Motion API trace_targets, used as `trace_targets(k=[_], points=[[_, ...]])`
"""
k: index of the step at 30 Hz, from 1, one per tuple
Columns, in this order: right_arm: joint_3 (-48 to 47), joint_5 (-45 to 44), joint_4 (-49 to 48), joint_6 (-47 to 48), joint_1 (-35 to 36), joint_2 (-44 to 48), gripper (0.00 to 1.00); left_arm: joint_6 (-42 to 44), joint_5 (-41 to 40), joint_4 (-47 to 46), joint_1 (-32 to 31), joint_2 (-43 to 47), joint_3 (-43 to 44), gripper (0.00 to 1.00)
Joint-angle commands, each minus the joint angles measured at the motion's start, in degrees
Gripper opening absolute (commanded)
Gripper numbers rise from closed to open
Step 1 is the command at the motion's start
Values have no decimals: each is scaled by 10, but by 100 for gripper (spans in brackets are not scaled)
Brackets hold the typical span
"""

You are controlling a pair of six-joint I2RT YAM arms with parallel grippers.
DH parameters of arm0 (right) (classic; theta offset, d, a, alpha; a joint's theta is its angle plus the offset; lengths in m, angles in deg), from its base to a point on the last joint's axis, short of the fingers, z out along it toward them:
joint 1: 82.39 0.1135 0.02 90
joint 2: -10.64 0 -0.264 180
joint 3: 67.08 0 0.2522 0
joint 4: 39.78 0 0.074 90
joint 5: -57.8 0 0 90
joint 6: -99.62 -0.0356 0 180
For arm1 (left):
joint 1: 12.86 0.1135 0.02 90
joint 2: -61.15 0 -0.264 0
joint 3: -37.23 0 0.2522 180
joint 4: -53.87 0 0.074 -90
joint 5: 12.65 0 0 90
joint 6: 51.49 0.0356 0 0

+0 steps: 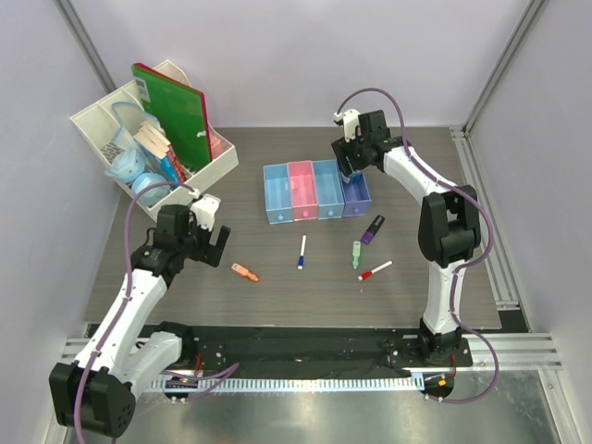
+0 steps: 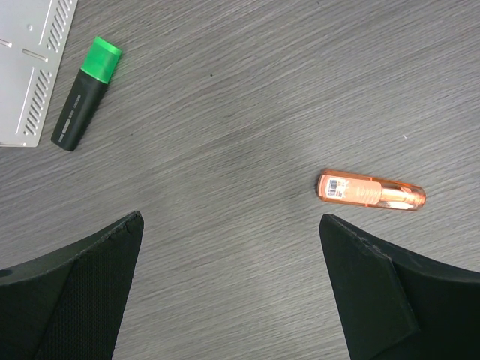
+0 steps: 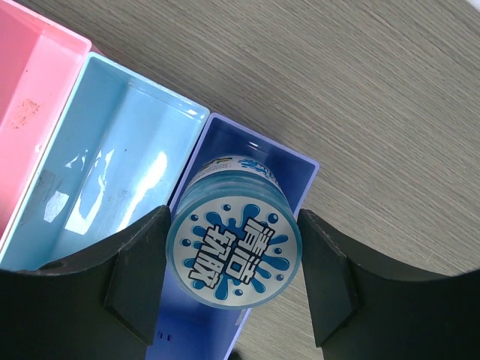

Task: Sort the stationery into containers
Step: Place the stationery in the storage box.

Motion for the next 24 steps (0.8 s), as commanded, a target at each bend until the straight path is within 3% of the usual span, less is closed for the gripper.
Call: trace_targets(k=[1, 14, 24], points=[[-8, 2, -39, -4, 1, 15, 35, -7, 15, -17, 2, 4, -1, 100], [-9, -5, -41, -8, 1, 23, 66, -6, 24, -13, 2, 4, 3, 100], [-10, -13, -42, -13, 1, 22, 84, -4, 29, -9, 2, 6, 5, 100]])
